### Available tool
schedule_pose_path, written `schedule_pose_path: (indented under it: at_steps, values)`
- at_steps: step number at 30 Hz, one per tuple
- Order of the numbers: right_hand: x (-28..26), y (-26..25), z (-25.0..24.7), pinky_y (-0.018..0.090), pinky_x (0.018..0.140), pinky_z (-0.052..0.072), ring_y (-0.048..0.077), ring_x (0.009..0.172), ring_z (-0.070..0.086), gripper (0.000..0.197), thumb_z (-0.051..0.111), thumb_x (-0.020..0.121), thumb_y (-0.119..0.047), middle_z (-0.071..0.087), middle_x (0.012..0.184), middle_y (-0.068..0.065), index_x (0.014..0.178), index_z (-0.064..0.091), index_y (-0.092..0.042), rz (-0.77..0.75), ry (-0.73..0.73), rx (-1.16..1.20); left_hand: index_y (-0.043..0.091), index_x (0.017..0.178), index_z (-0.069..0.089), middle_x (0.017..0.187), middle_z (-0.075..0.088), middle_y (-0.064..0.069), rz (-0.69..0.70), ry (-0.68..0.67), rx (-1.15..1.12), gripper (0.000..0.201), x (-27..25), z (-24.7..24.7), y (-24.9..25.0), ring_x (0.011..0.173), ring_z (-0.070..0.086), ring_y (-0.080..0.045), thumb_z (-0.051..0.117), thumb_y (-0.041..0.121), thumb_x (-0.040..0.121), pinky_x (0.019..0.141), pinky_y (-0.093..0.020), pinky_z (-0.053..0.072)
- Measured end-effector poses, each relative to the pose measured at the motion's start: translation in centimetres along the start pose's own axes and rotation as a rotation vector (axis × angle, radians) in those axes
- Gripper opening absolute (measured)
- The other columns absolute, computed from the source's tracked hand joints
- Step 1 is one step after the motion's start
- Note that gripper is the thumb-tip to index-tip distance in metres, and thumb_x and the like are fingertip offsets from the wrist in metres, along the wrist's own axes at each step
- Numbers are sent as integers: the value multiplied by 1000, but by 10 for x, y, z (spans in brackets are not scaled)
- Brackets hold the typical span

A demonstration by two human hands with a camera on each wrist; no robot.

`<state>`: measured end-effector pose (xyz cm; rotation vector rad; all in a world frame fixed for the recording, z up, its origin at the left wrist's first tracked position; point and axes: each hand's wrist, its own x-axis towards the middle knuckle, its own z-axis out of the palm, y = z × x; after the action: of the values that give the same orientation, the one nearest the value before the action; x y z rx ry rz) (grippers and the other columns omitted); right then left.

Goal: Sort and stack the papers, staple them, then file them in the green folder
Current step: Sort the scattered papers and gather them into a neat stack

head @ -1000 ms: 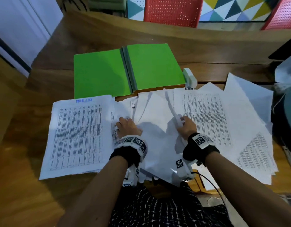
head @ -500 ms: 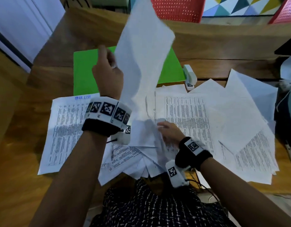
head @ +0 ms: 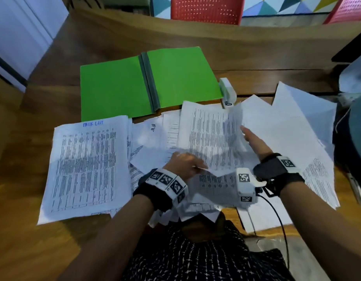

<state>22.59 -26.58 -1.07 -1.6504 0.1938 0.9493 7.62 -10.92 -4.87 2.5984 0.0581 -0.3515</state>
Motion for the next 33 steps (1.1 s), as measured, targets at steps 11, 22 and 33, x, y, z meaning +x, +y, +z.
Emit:
schedule_pose_path:
  at_steps: [11, 22, 33]
  values:
    - [20, 17, -12, 30, 73, 39, 41, 98, 60, 25, 43, 95, -18, 63, 107, 31, 112, 52, -2, -322, 461, -721, 1, 128, 37, 138, 31, -18, -1127, 381, -352, 71, 0, -12, -10, 129, 30, -33, 70, 37, 77, 101, -46, 36]
    - [19, 24, 7, 49, 102, 29, 36, 125, 31, 75, 65, 75, -52, 34, 135, 15, 127, 42, -3, -75, 531, -1040, 9, 127, 54, 131, 58, -16, -919, 526, -736, 35, 15, -7, -18, 122, 50, -35, 48, 16, 93, 100, -35, 40]
    - [8, -25, -21, 41, 93, 40, 42, 108, 56, 21, 56, 87, -10, 64, 112, 28, 104, 64, -2, -397, 282, -1100, 2, 112, 65, 119, 65, -21, -814, 226, -521, 31, -1, -41, -55, 113, 59, -35, 58, 23, 90, 93, -38, 46]
